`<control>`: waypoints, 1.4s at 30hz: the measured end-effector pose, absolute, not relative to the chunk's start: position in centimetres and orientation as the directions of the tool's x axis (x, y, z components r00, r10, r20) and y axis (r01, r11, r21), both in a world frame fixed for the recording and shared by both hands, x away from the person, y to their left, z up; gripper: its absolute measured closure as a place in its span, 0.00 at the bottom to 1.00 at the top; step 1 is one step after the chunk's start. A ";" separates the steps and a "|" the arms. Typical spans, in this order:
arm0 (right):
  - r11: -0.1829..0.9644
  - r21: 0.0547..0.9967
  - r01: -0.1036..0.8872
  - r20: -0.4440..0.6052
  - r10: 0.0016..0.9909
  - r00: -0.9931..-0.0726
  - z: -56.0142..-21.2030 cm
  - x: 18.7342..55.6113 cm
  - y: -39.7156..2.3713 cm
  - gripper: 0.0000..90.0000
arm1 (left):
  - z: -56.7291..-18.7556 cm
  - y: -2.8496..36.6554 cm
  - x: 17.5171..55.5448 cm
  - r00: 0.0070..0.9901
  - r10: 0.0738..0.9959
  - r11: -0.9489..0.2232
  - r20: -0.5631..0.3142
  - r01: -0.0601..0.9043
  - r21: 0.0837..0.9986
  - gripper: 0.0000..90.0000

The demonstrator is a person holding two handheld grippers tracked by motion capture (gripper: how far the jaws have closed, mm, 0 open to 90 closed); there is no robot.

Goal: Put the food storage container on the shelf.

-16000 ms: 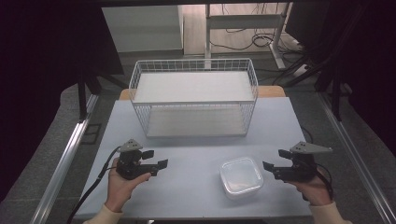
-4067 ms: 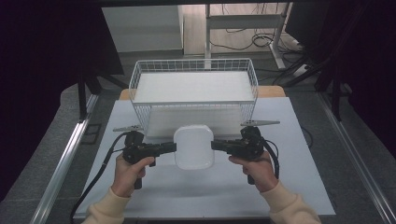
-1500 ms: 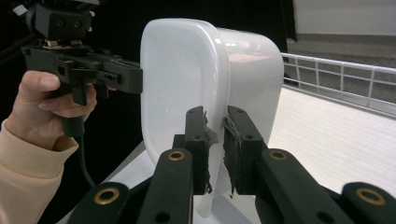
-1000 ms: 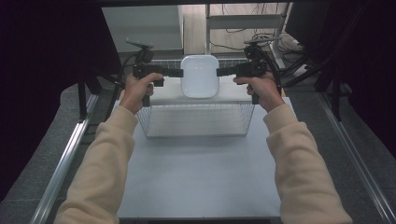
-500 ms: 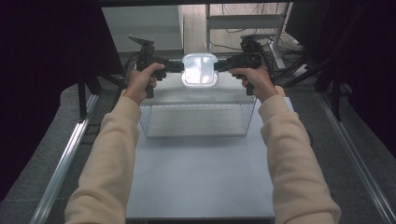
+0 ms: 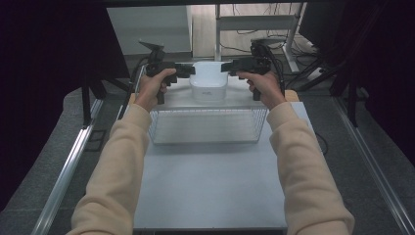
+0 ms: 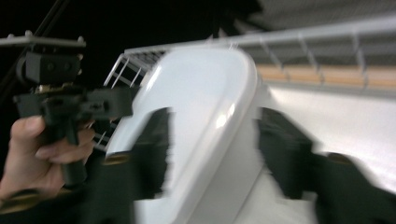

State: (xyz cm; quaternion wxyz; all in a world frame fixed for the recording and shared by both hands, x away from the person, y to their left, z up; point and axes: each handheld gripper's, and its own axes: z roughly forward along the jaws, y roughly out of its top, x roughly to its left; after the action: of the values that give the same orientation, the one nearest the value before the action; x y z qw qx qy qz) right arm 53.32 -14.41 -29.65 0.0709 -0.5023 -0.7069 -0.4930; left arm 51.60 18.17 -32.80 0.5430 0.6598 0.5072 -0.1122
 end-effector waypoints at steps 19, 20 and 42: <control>0.157 0.810 0.565 0.360 0.627 -0.690 -28.4 47.0 -17.2 0.29 | -31.6 20.7 44.1 0.562 0.643 0.073 -0.520 0.631 0.772 0.37; 0.159 0.811 0.563 0.358 0.627 -0.692 -28.5 46.8 -17.3 0.29 | -31.6 20.8 43.6 0.565 0.653 0.064 -0.505 0.623 0.780 0.37; 0.273 0.880 0.389 0.155 0.609 -0.778 -34.7 34.9 -22.0 0.29 | -38.9 20.6 30.5 0.612 0.728 -0.084 -0.308 0.526 0.846 0.33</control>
State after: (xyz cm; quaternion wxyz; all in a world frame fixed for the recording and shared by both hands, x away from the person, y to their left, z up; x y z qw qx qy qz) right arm 34.91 -21.97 -34.68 -0.1071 -0.3156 -0.7905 -0.5139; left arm 30.50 20.64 -38.88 0.5228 0.7298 0.4298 0.0967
